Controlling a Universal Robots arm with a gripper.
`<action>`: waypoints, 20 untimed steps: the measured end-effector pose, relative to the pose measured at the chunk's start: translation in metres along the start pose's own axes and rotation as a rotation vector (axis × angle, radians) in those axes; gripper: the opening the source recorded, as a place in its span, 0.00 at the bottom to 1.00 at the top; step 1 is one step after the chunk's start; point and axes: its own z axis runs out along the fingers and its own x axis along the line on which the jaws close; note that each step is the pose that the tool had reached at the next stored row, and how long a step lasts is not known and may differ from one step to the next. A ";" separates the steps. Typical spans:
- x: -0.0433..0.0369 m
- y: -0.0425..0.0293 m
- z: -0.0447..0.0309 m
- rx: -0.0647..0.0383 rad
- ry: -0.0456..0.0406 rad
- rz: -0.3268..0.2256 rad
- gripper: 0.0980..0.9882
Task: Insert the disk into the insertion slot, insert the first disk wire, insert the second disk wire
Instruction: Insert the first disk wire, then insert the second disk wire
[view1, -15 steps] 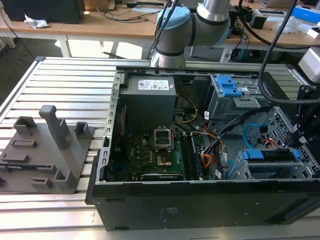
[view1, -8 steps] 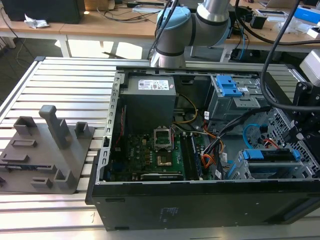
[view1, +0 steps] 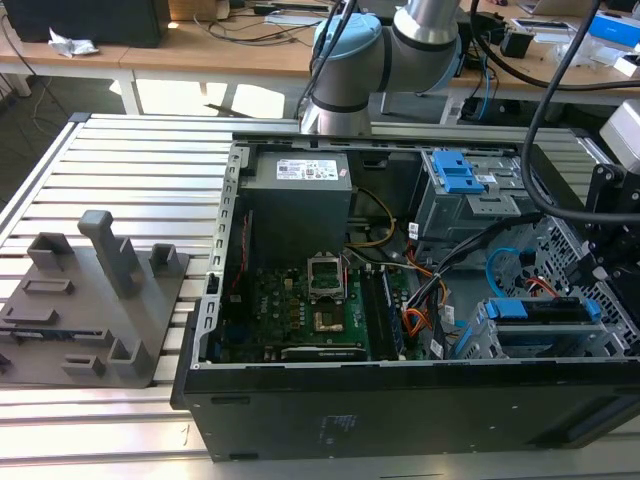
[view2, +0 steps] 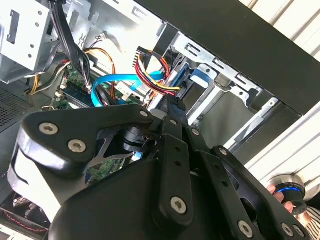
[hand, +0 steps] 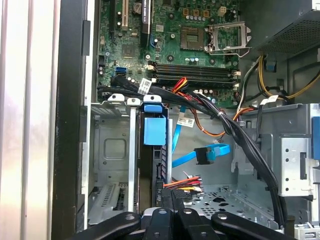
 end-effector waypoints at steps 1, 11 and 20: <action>0.0001 0.0000 0.0000 0.000 0.0001 0.000 0.01; 0.0001 0.0145 0.0008 0.000 0.0001 0.000 0.01; -0.0002 0.0444 0.0026 0.000 0.0000 0.000 0.01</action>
